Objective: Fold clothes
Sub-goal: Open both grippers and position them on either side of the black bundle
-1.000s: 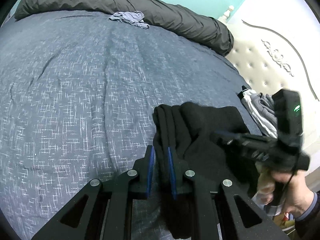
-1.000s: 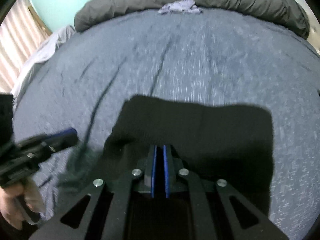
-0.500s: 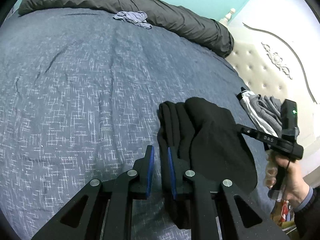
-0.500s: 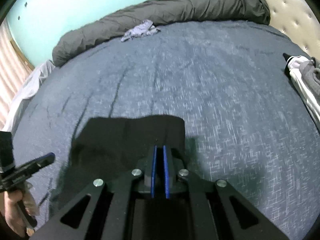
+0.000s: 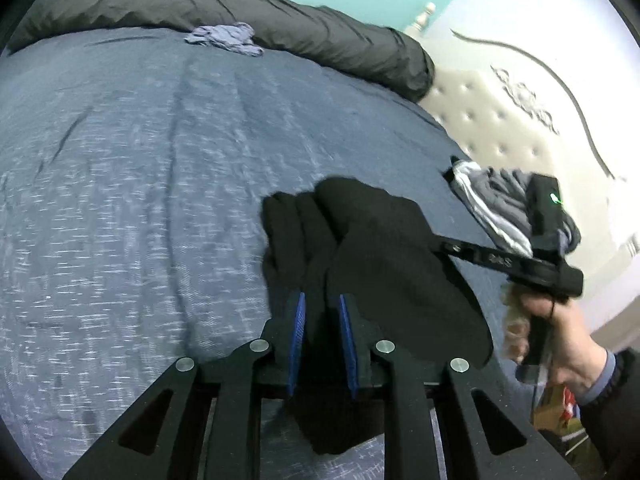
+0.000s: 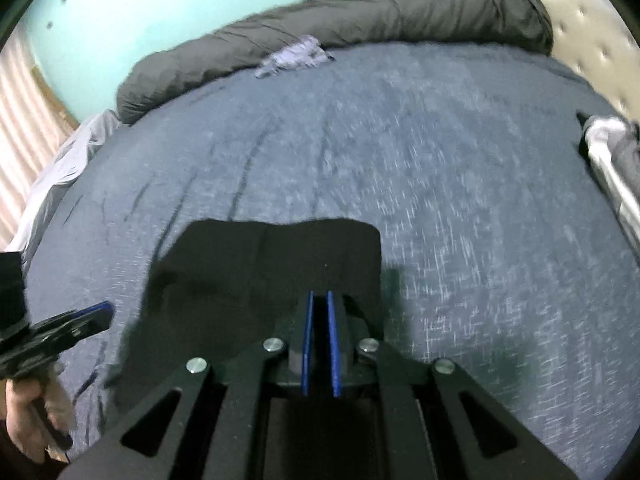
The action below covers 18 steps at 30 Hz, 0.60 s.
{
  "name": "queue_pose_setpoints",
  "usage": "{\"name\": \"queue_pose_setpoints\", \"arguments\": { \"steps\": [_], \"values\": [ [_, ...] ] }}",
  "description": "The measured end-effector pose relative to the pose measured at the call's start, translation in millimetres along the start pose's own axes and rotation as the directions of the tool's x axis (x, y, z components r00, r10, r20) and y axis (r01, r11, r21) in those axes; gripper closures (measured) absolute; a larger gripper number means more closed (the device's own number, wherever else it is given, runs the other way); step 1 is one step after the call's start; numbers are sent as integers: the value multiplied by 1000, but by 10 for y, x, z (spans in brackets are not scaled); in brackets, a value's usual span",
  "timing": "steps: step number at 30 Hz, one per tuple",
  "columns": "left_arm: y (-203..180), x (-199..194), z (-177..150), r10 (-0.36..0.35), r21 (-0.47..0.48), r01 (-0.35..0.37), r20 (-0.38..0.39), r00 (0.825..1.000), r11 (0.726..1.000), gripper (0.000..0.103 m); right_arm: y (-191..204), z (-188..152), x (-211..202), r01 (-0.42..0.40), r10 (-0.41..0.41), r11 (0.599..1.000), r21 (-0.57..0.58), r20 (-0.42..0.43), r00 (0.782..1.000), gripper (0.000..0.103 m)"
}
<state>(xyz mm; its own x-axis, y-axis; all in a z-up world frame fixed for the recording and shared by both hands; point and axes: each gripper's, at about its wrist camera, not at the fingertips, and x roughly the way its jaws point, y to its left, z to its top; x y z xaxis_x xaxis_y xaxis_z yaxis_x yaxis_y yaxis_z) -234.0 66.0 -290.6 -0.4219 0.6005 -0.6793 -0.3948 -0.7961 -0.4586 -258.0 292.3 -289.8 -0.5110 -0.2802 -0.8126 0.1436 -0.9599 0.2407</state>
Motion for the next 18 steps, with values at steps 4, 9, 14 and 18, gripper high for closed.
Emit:
{"name": "queue_pose_setpoints", "arguments": {
  "steps": [4, 9, 14, 18],
  "values": [
    [15, 72, -77, -29, -30, 28, -8, 1000, 999, 83, -70, 7, 78, -16, 16, 1000, 11, -16, 1000, 96],
    [71, 67, -125, -68, -86, 67, -15, 998, 994, 74, -177, 11, -175, -82, 81, 996, 22, 35, 996, 96],
    [145, 107, -204, -32, -103, 27, -48, 998, 994, 54, -330, -32, -381, -116, 113, 992, 47, 62, 992, 83],
    [267, 186, -284, -41, -149, 27, -88, 995, 988, 44, -513, -194, -407, -94, 92, 991, 91, 33, 995, 61]
  ]
}}
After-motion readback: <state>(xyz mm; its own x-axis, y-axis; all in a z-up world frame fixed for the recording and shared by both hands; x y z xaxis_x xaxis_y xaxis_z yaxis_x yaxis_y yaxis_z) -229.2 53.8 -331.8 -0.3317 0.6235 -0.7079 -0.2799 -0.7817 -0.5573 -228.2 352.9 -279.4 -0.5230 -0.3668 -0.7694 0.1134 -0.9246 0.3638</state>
